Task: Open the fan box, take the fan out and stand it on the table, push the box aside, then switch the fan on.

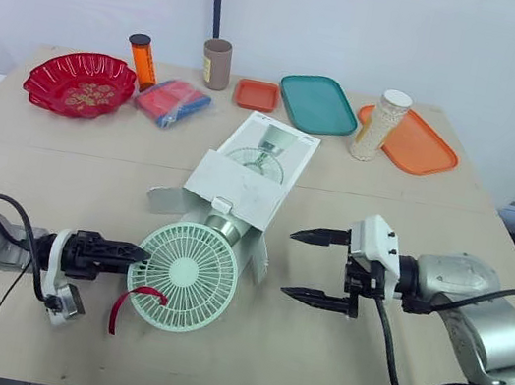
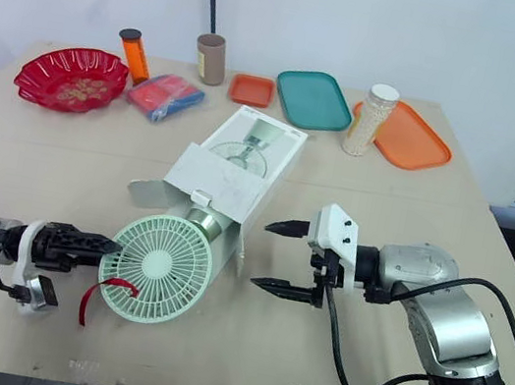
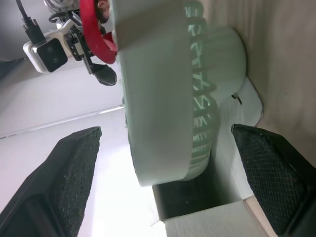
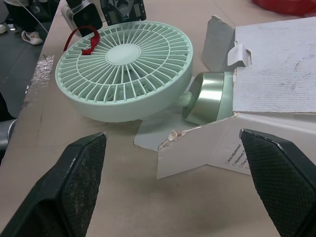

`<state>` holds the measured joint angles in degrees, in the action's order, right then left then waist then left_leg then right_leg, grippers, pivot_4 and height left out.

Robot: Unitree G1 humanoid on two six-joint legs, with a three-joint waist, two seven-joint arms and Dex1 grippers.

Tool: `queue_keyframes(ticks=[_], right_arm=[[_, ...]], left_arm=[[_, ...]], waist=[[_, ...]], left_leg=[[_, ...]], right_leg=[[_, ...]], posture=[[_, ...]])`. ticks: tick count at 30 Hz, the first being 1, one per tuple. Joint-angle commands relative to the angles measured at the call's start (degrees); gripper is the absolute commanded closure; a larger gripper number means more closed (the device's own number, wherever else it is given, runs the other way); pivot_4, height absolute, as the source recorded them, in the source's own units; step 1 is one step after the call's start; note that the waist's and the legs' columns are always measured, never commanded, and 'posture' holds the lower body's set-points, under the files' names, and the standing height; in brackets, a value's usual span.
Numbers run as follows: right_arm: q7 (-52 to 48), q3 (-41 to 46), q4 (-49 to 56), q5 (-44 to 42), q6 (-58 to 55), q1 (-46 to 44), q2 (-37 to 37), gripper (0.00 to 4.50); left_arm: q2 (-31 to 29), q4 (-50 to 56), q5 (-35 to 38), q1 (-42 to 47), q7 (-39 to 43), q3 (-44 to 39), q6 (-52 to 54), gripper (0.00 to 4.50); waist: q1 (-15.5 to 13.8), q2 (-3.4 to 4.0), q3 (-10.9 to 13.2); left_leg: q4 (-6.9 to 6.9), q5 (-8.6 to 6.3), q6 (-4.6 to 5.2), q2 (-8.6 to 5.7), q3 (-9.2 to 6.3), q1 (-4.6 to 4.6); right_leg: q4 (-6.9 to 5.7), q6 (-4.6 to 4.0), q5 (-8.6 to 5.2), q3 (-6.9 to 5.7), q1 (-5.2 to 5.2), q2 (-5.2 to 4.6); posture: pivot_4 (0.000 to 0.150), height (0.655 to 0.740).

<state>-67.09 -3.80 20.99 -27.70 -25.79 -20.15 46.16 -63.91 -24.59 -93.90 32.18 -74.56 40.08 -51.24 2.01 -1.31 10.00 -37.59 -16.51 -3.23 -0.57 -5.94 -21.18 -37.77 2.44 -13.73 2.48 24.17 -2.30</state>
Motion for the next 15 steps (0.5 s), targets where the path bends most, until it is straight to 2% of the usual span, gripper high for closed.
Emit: queue_keyframes(ticks=[1, 4, 5, 8, 9, 10, 12, 15], right_arm=[[0.4, 0.4, 1.5, -0.1, 0.5, -0.6, 0.0, 0.10], [0.5, 0.4, 1.7, -0.1, 0.5, -0.5, 0.1, 0.10], [0.5, 0.4, 1.7, -0.1, 0.5, -0.5, 0.1, 0.00], [0.8, 0.5, 1.8, -0.1, 0.4, -0.4, 0.2, 0.00], [0.8, 0.5, 1.8, -0.2, 0.4, -0.4, 0.2, 0.00], [0.9, 0.4, 1.8, -0.2, 0.4, -0.4, 0.2, 0.00], [1.0, 0.3, 1.7, -0.2, 0.4, -0.5, 0.1, 0.00], [1.2, 0.2, 1.7, -0.2, 0.4, -0.6, 0.0, 0.00]], left_arm=[[-0.3, 1.1, 2.5, 1.4, 1.3, 0.4, -0.5, 0.00], [-0.5, 3.1, 3.3, 1.4, 2.7, 0.9, -1.1, 0.00], [-0.4, 3.6, 3.8, 1.3, 3.1, 0.9, -1.3, 0.54], [-0.1, 3.2, 3.8, 1.3, 3.6, 1.3, -1.1, 1.28], [0.0, 3.1, 3.6, 1.4, 3.7, 1.6, -0.9, 1.84], [0.0, 3.2, 3.4, 1.5, 3.7, 1.8, -0.8, 1.98], [0.1, 3.5, 3.5, 1.4, 3.8, 2.0, -0.8, 2.59], [0.0, 4.0, 3.8, 1.2, 4.4, 2.3, -1.0, 2.61]], waist=[[0.0, 0.00, 0.0], [0.0, 0.00, 0.0], [0.0, -0.01, 0.0], [0.0, -0.02, 0.0], [0.0, -0.02, 0.0], [0.0, -0.02, 0.0], [0.0, -0.04, 0.0], [0.0, -0.13, -0.1]], left_leg=[[0.00, 0.00, 0.00, 0.00, 0.00, 0.00], [-0.01, 0.00, 0.00, 0.00, 0.00, 0.01], [-0.01, 0.00, 0.00, -0.01, 0.00, 0.00], [-0.03, 0.00, 0.00, -0.01, 0.00, 0.00], [-0.03, 0.00, 0.00, -0.01, 0.00, 0.00], [-0.03, 0.00, 0.00, -0.01, 0.00, 0.01], [-0.05, 0.00, 0.00, -0.01, 0.00, 0.01], [-0.05, 0.00, 0.00, -0.01, 0.00, 0.01]], right_leg=[[-0.01, 0.00, 0.00, 0.00, 0.00, 0.00], [-0.04, 0.00, 0.00, 0.00, 0.01, 0.00], [-0.04, 0.00, 0.00, 0.01, 0.01, -0.01], [-0.07, 0.00, 0.00, 0.01, 0.01, 0.00], [-0.08, 0.00, 0.00, 0.01, 0.02, 0.00], [-0.09, 0.00, 0.00, 0.01, 0.02, 0.00], [-0.09, 0.00, 0.00, 0.01, 0.01, -0.01], [-0.10, 0.00, 0.00, 0.01, 0.01, -0.01]], posture=[[0.150, 0.7400], [0.150, 0.7400], [0.150, 0.7400], [0.150, 0.7400], [0.150, 0.7400], [0.150, 0.7400], [0.150, 0.7400], [0.150, 0.7400]])
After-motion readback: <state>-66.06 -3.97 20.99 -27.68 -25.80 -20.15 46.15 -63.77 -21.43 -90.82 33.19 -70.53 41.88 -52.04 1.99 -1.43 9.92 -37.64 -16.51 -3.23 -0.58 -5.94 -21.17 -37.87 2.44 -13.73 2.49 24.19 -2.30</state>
